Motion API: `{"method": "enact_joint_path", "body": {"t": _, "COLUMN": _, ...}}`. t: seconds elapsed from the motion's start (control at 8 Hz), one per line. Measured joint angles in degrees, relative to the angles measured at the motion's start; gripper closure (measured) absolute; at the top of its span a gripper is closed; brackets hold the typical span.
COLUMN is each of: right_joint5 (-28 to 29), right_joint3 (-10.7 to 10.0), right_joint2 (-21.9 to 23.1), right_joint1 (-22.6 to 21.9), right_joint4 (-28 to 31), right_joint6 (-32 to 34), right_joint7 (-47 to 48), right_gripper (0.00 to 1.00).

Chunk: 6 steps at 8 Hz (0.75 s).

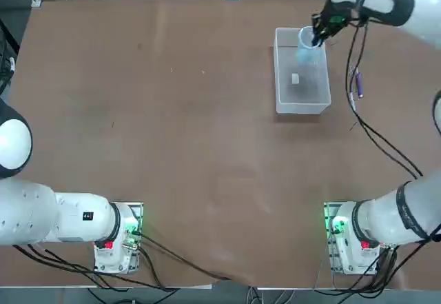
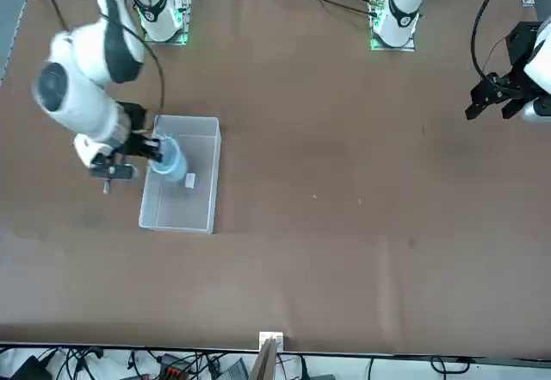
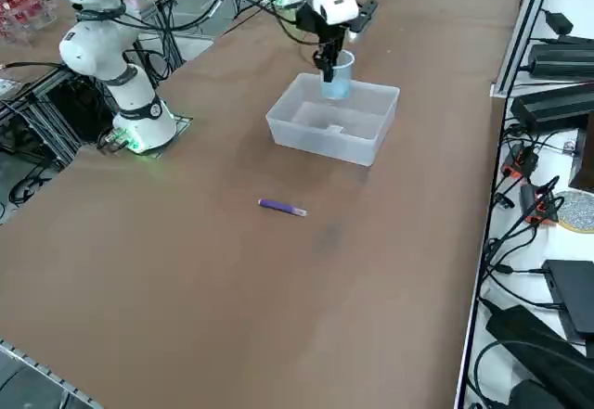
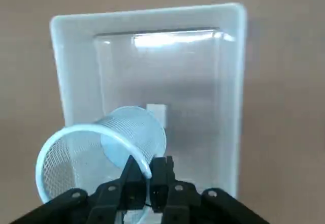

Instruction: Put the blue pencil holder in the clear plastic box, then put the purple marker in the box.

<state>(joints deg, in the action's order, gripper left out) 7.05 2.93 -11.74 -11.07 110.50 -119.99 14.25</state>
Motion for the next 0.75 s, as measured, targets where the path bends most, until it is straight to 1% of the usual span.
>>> {"method": "enact_joint_path", "body": {"t": 0.25, "right_joint5": 0.14, "right_joint3": -0.01, "right_joint2": -3.15, "right_joint1": -1.72, "right_joint4": 0.00, "right_joint6": -3.32, "right_joint7": 0.83, "right_gripper": 0.93}}
{"method": "enact_joint_path", "body": {"t": 0.75, "right_joint5": 0.18, "right_joint3": -0.03, "right_joint2": -8.38, "right_joint1": -3.71, "right_joint4": -0.06, "right_joint6": -8.52, "right_joint7": 0.85, "right_gripper": 0.93}}
